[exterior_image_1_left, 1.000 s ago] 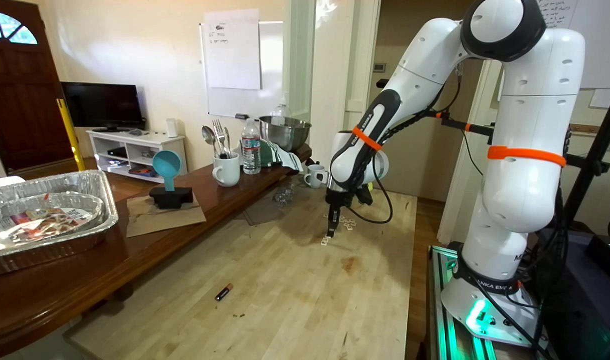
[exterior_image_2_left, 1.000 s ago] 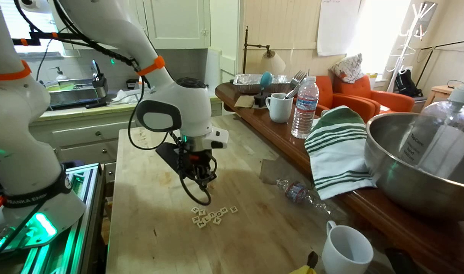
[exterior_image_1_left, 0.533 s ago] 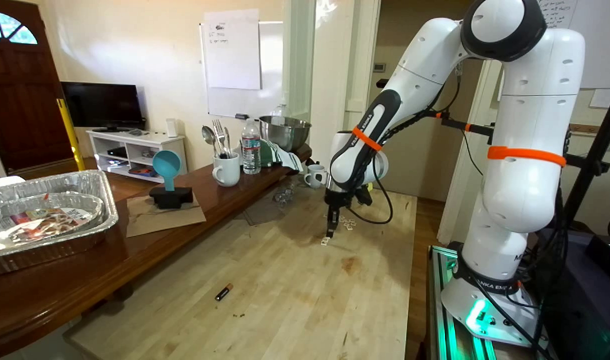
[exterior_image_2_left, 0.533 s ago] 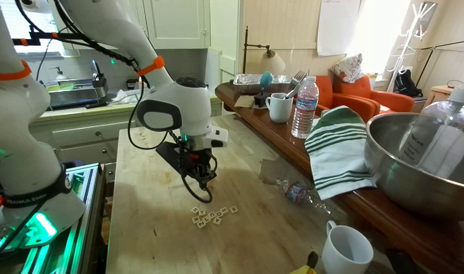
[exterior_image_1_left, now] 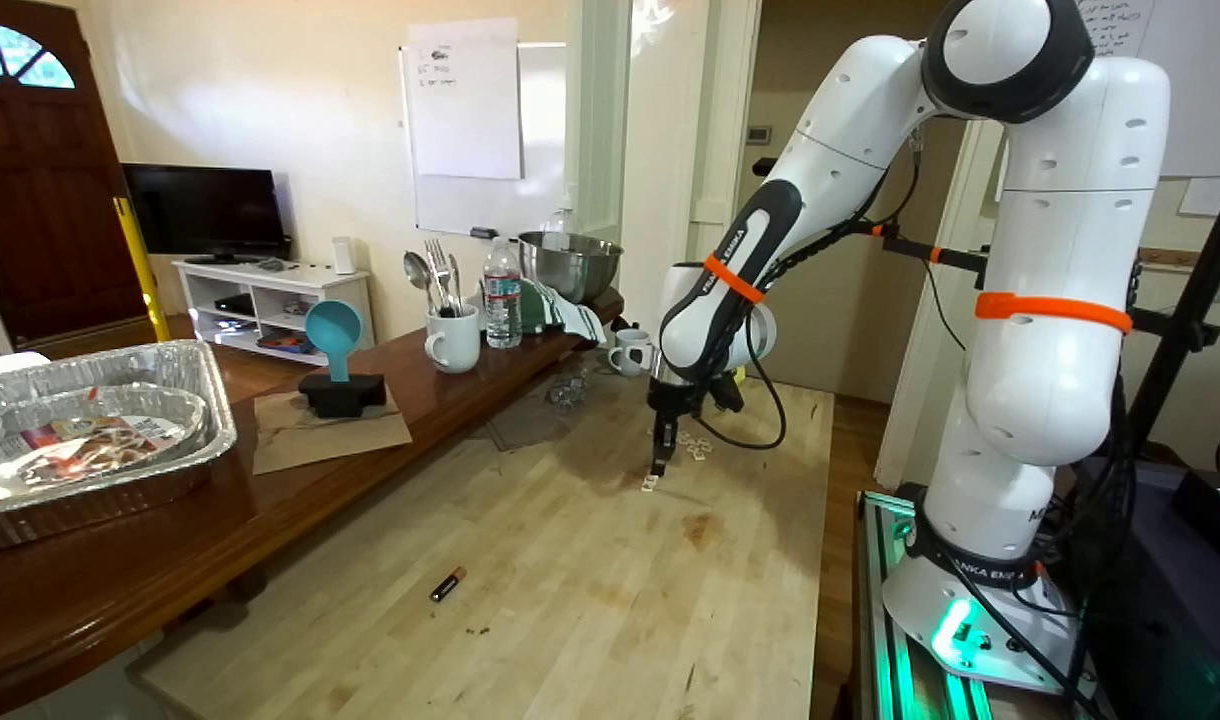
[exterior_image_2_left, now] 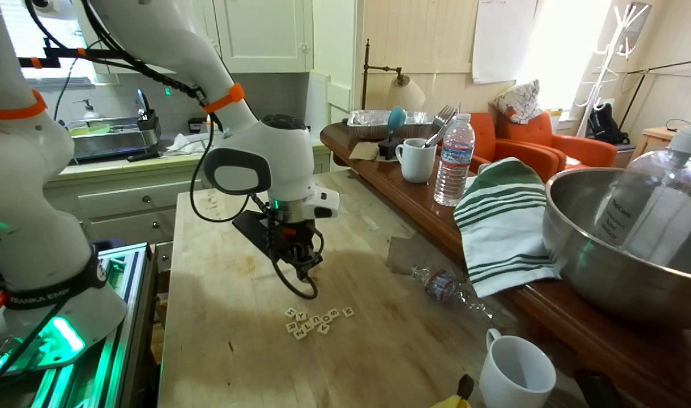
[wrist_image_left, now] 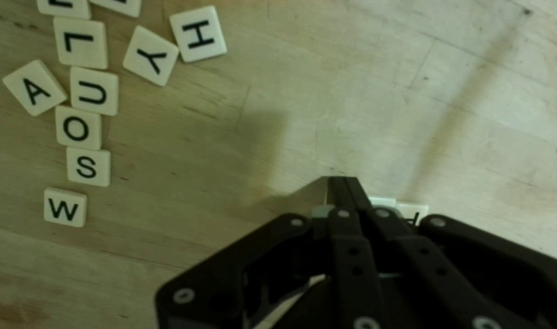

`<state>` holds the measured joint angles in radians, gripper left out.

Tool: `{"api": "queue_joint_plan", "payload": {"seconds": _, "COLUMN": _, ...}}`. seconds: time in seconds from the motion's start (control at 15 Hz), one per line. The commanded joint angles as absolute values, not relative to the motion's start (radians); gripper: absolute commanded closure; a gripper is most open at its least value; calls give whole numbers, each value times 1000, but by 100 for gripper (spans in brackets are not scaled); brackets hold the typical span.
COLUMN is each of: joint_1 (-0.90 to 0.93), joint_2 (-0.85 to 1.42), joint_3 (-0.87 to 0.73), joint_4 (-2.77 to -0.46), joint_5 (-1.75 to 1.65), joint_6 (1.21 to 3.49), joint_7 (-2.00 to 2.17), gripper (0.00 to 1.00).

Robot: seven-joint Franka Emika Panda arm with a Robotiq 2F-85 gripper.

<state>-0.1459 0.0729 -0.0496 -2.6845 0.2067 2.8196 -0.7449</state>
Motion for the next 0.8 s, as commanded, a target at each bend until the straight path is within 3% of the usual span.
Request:
{"api": "queue_joint_plan", "payload": {"seconds": 0.0, "joint_1": -140, "joint_2": 95, "joint_3": -45, "joint_4": -2713, "joint_5": 188, "joint_6": 2856, "joint_7": -733, "gripper": 100}}
{"api": "queue_joint_plan", "payload": {"seconds": 0.73, "joint_1": -144, "joint_2": 36, "joint_3": -45, "joint_4": -2731, "joint_5": 212, "joint_6": 2838, "joint_7": -756, "gripper": 100}}
